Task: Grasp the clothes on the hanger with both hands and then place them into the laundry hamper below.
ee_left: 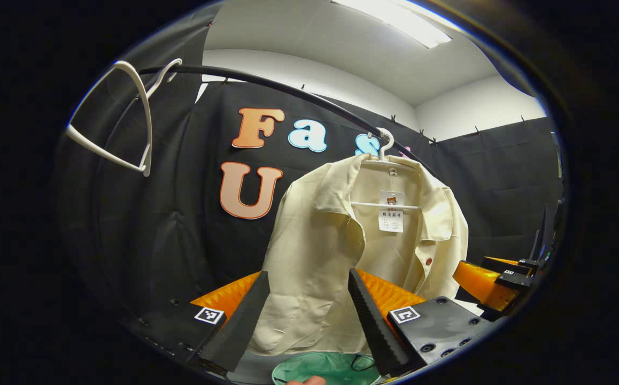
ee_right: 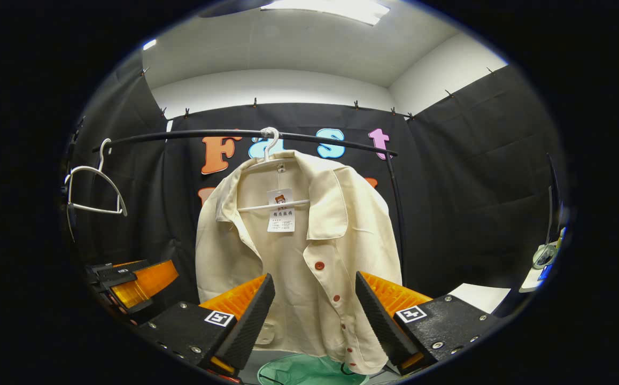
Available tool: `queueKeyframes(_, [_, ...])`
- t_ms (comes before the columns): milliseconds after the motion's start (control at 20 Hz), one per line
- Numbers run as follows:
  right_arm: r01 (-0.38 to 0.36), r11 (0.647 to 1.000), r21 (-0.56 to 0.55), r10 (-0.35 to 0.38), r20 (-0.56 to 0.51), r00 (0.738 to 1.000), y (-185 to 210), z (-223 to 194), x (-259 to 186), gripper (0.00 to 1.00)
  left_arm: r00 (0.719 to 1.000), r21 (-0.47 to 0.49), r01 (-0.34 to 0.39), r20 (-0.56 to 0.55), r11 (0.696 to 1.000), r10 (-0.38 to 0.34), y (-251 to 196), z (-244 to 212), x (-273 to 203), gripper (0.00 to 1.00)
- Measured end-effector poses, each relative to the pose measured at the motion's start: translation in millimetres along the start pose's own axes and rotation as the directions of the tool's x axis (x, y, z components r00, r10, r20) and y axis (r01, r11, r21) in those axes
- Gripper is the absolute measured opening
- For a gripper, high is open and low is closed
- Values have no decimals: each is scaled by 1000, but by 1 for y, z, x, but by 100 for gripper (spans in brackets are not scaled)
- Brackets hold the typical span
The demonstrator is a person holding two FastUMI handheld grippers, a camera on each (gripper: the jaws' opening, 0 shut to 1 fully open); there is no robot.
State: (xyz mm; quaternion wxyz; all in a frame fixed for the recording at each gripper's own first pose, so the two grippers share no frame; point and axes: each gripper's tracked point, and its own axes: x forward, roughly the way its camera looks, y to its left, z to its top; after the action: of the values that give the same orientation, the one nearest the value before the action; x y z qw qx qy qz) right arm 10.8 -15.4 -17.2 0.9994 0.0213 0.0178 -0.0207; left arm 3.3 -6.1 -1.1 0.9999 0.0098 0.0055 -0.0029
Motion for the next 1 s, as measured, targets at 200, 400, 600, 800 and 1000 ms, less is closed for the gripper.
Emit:
queueKeyframes(200, [14, 1000, -5, -14, -26, 1000, -8, -13, 26, 94, 1000, 4, -18, 2, 1000, 18, 6, 0, -1, 96])
queueKeyframes(400, [57, 998, 36, -55, -44, 998, -15, -28, 76, 94, 1000, 16, -29, 12, 999, 29, 10, 3, -3, 96])
queueKeyframes(600, [122, 992, 26, -121, -37, 992, -24, -42, 125, 94, 999, 21, -39, 24, 999, 38, 12, 7, -7, 96])
queueKeyframes(800, [195, 980, -27, -196, -40, 980, -41, -57, 159, 94, 998, 5, -54, 19, 999, 54, 17, 3, -8, 96])
queueKeyframes(1000, [190, 981, -29, -190, -1, 982, -55, -45, 169, 69, 999, -9, -48, 13, 999, 48, 19, -1, -5, 96])
